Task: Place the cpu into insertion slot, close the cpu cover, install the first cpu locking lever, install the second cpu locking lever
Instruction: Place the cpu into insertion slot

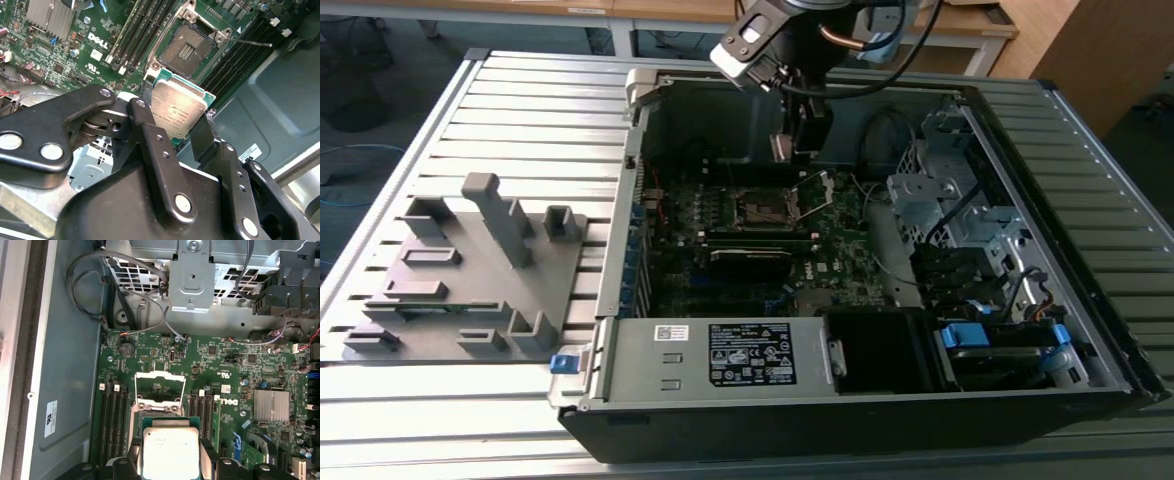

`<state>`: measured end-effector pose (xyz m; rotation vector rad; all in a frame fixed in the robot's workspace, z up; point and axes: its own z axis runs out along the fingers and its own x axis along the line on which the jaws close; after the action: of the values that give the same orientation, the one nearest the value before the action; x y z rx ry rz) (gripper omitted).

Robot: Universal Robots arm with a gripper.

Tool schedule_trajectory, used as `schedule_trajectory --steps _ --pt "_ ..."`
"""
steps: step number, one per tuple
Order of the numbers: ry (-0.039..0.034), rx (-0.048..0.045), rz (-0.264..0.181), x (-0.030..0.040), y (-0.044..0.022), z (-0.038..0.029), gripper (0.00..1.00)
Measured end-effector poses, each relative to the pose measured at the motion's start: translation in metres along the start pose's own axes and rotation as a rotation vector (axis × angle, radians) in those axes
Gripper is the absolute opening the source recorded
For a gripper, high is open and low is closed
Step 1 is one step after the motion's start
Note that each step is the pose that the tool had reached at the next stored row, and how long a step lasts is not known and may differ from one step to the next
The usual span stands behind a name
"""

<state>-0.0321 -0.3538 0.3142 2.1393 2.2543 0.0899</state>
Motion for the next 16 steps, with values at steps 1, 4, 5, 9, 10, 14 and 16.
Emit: schedule_trajectory --steps 1,4,5,9,10,14,16 --pt "0.0000 0.0000 0.000 0.0000 0.0000 0.0002 0.54" --pt "0.0000 0.0000 0.000 0.0000 -0.0001 0.0026 0.54" --pt "0.0000 0.0000 0.000 0.0000 -0.0002 0.0028 0.54" --pt "0.0001 0.0000 0.000 0.0000 -0.0002 0.0037 0.54" --pt "0.0000 0.0000 0.000 -0.0001 -0.0002 0.0039 0.54" --pt "0.0000 0.0000 0.000 -0.0001 -0.0004 0.0065 0.54" --pt "0.0000 0.0000 0.000 -0.0001 -0.0004 0.0068 0.54"
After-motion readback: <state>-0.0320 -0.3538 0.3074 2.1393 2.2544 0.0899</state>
